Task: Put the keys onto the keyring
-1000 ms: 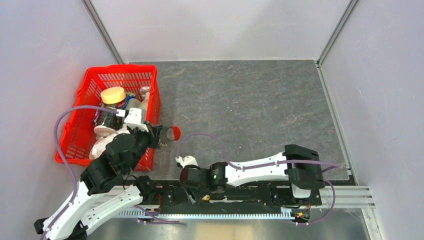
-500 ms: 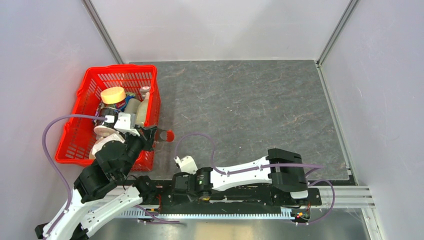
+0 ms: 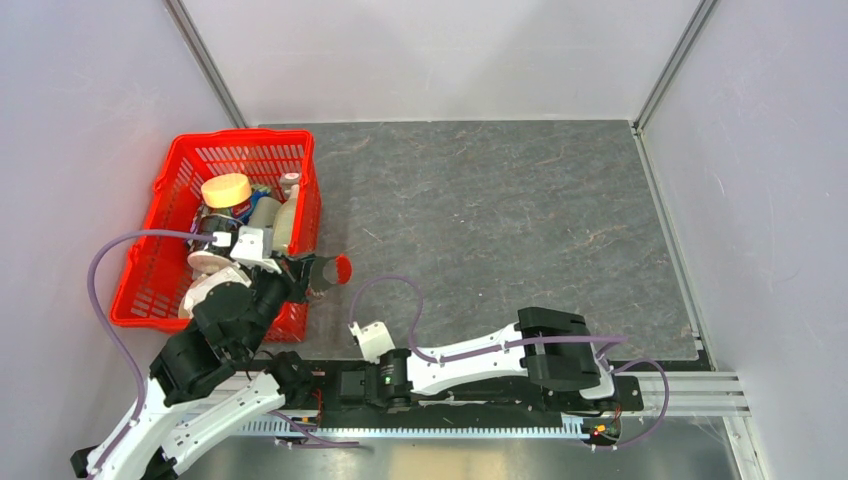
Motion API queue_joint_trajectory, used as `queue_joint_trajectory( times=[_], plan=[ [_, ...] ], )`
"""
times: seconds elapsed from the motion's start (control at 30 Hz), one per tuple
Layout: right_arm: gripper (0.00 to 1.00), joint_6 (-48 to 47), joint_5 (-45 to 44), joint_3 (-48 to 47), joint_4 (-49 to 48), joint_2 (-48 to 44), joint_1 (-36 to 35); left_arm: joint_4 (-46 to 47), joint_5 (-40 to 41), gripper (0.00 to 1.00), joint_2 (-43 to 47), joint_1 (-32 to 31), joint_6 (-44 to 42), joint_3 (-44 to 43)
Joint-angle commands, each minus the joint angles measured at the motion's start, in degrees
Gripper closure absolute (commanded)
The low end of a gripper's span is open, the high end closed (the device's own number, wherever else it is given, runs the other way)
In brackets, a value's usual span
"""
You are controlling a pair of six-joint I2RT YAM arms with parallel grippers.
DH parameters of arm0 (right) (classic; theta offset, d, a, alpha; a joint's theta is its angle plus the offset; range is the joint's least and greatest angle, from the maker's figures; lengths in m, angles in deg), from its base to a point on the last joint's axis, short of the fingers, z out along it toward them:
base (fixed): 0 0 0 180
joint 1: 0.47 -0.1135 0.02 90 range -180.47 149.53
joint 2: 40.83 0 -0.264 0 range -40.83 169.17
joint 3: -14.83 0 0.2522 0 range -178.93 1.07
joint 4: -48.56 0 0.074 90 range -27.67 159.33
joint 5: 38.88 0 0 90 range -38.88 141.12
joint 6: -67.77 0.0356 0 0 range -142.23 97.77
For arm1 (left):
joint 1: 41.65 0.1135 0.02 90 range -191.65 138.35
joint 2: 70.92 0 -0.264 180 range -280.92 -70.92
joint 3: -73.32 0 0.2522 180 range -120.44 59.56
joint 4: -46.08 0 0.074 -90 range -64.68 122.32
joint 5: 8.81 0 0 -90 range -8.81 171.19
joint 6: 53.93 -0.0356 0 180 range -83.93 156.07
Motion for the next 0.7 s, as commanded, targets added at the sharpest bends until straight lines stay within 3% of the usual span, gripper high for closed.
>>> queue_joint_trajectory(
  times=[0.0,0.67],
  plan=[
    [0.62,3.6,-3.8,-4.0,3.4,2.2,-0.1,3.4,0.2,0.98,0.8,-0.1,0.8,0.1],
    [0.75,7.3,-6.1,-5.8,7.3,4.3,-0.1,3.9,-0.2,0.98,1.7,-0.1,0.1,0.6]
  ],
)
